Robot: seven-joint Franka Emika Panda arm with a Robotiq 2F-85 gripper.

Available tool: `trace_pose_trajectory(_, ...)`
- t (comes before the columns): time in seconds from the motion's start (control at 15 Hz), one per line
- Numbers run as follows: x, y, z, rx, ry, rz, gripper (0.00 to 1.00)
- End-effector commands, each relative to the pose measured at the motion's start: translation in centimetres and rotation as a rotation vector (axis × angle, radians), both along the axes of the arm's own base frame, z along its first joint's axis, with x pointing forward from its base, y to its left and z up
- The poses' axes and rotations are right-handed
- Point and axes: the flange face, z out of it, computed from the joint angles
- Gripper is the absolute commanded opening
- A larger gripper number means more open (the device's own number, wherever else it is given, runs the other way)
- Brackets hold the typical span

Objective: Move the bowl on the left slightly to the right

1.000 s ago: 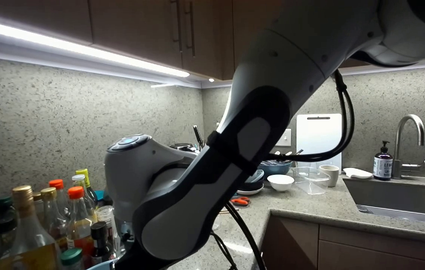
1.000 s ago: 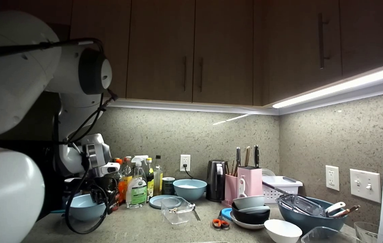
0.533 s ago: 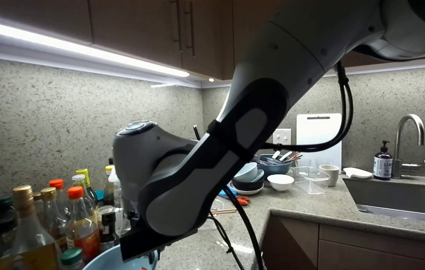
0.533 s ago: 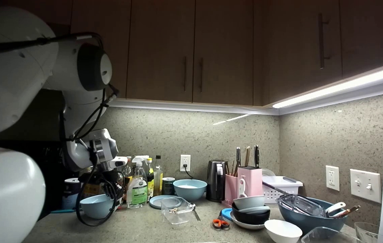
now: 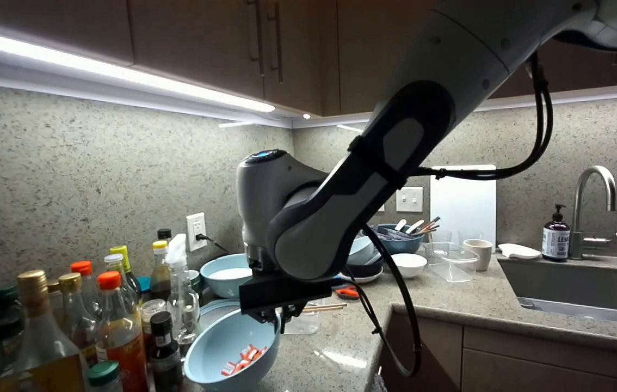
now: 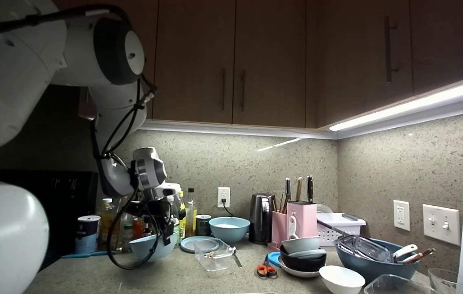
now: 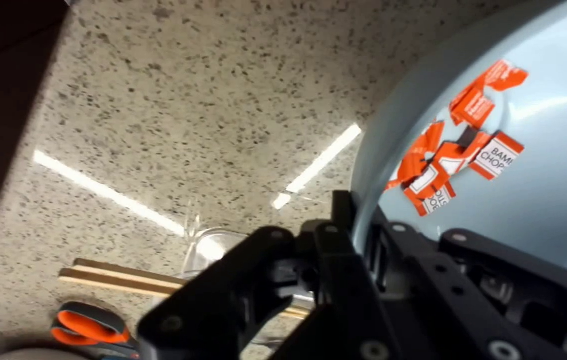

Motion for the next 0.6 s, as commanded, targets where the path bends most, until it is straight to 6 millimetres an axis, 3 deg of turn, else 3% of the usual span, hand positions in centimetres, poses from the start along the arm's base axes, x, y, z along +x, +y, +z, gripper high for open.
trace_pose_trajectory(0.0,-2.1,-2.3,1.2,0.055,0.025,-0.083,0.07)
trace_pose_trajectory(0.47,-7.5,-0.3,1.1,0.147,0.133,-0.19,0.07)
trace_pose_trajectory(0.53,-5.2,-0.1,0.1,0.137,0.119,-0.148,0.07)
